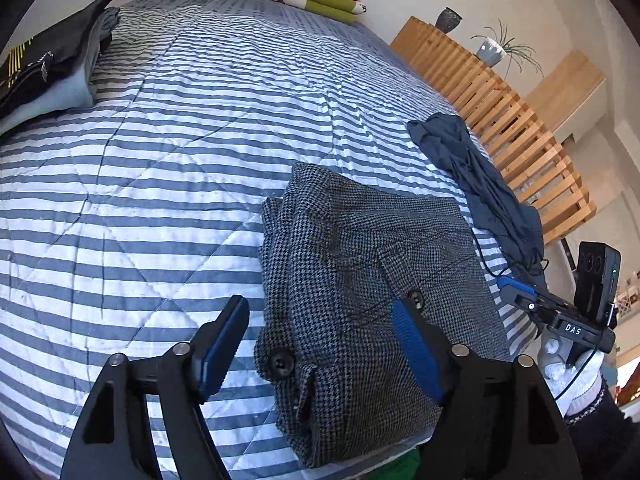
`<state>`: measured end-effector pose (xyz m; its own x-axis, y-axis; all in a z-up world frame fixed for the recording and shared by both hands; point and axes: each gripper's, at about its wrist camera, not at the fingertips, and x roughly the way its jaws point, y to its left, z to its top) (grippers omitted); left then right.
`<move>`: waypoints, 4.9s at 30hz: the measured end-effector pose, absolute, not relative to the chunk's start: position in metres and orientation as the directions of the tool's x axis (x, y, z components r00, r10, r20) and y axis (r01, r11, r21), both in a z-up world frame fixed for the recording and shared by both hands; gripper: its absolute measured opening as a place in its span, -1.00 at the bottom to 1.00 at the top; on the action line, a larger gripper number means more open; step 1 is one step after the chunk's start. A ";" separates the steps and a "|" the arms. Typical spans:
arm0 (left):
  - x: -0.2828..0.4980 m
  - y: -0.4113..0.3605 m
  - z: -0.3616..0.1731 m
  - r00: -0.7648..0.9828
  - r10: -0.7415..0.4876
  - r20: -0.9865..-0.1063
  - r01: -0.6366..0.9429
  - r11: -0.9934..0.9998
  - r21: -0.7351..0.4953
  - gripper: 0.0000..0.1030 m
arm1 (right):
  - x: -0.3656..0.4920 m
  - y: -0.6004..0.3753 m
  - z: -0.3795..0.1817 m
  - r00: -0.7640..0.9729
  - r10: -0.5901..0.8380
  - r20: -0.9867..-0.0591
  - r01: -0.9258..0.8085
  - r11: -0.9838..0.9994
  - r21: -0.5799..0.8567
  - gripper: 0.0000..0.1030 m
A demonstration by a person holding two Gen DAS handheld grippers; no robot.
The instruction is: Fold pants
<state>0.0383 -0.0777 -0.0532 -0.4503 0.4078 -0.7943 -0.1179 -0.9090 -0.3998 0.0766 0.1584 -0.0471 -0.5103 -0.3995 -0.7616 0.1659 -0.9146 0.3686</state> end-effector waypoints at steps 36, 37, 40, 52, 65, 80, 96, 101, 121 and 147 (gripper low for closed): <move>0.029 -0.075 -0.051 -0.458 0.464 -0.758 -0.058 -0.867 -0.495 -0.53 | 0.060 0.119 -0.026 -0.446 -0.481 -0.755 0.220 -0.877 0.428 -0.78; 0.032 -0.080 -0.043 -0.474 0.463 -0.749 -0.060 -0.866 -0.497 -0.53 | 0.064 0.115 -0.018 -0.458 -0.476 -0.751 0.237 -0.879 0.413 -0.78; 0.040 -0.098 -0.016 -0.528 0.441 -0.725 -0.057 -0.871 -0.488 -0.53 | 0.068 0.102 0.006 -0.481 -0.480 -0.733 0.285 -0.877 0.387 -0.79; 0.042 -0.267 0.098 -0.746 0.190 -0.638 0.098 -0.917 -0.387 -0.53 | -0.013 -0.027 0.096 -0.528 -0.581 -0.619 0.509 -0.800 0.318 -0.79; -0.054 -0.493 0.123 -0.797 -0.054 -0.602 0.305 -0.896 -0.323 -0.53 | -0.175 -0.245 0.125 -0.498 -0.681 -0.538 0.665 -0.697 0.267 -0.79; -0.195 -0.579 -0.031 -0.604 -0.135 -0.785 0.474 -0.853 -0.218 0.02 | -0.309 -0.305 -0.010 -0.490 -0.552 -0.675 0.542 -0.799 0.260 -0.57; -0.102 -0.532 0.057 -0.642 -0.230 -0.731 0.523 -0.829 -0.199 -0.01 | -0.288 -0.206 0.038 -0.541 -0.460 -0.704 0.435 -0.869 0.234 -0.32; -0.054 -0.458 0.082 -0.660 -0.193 -0.726 0.458 -0.870 -0.185 -0.01 | -0.231 -0.153 0.059 -0.541 -0.476 -0.693 0.454 -0.859 0.236 -0.30; 0.170 -0.143 0.187 -0.750 -0.147 -0.645 0.246 -0.967 -0.066 0.11 | 0.028 0.012 0.126 -0.582 -0.471 -0.663 0.497 -0.851 0.169 -0.19; 0.284 -0.064 0.169 -0.763 -0.163 -0.626 0.285 -0.953 -0.099 0.99 | 0.174 0.069 0.126 -0.687 -0.451 -0.570 0.463 -0.876 0.134 0.70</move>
<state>0.2839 -0.0639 0.1690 -0.7628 -0.1634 -0.6257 0.2852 -0.9534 -0.0988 0.1742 0.0691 0.1261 -0.6870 -0.4508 -0.5699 0.4633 -0.8759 0.1344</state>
